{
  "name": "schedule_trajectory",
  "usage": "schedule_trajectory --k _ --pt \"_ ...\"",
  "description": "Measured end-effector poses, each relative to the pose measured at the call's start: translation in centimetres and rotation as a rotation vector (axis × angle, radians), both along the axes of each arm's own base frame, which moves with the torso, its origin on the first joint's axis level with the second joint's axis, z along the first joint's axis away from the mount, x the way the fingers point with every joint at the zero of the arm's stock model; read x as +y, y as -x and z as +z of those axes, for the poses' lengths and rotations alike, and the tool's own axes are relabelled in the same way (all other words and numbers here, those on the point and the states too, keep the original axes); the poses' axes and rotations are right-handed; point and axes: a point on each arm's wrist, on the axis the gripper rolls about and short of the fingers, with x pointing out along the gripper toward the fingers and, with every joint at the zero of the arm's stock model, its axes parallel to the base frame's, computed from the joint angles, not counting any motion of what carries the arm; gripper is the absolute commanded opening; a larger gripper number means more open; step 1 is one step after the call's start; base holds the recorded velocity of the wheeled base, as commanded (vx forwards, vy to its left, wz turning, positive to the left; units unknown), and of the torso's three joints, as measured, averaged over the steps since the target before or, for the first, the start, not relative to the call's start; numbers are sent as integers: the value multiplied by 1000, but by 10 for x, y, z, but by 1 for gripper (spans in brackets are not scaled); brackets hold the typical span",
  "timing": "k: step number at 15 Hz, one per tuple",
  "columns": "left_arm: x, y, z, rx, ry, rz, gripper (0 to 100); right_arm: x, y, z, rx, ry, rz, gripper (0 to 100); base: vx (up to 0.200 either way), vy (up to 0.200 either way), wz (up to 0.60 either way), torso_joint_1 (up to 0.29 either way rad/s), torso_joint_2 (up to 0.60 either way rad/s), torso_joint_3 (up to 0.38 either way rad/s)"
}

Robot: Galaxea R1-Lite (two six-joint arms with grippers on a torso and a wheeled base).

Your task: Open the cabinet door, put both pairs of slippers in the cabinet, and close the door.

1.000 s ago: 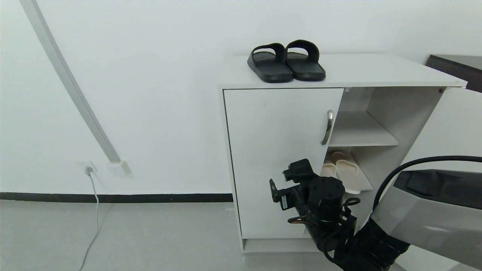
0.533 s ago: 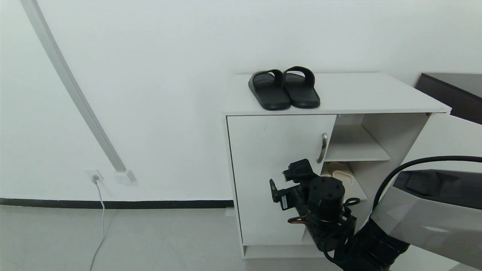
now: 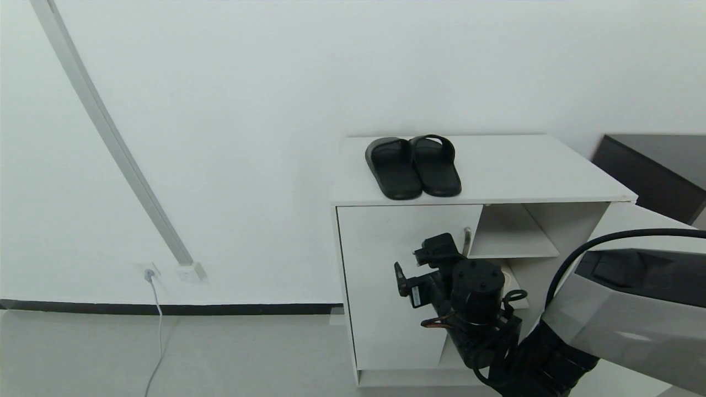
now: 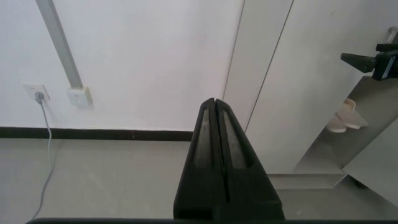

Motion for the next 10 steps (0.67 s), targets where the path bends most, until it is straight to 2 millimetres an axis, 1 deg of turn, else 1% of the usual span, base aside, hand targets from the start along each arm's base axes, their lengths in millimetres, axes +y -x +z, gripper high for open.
schedule_trajectory --k 7,9,10 --pt "0 0 0 0 0 0 0 1 -2 1 -6 -6 -1 100 0 0 0 254 -584 -325" --pt "0 0 0 0 0 0 0 1 -2 2 -8 -8 -2 100 0 0 0 222 -488 -266" --pt "0 0 0 -1 0 0 0 0 -2 2 -9 -9 -1 100 0 0 0 119 -276 -129"
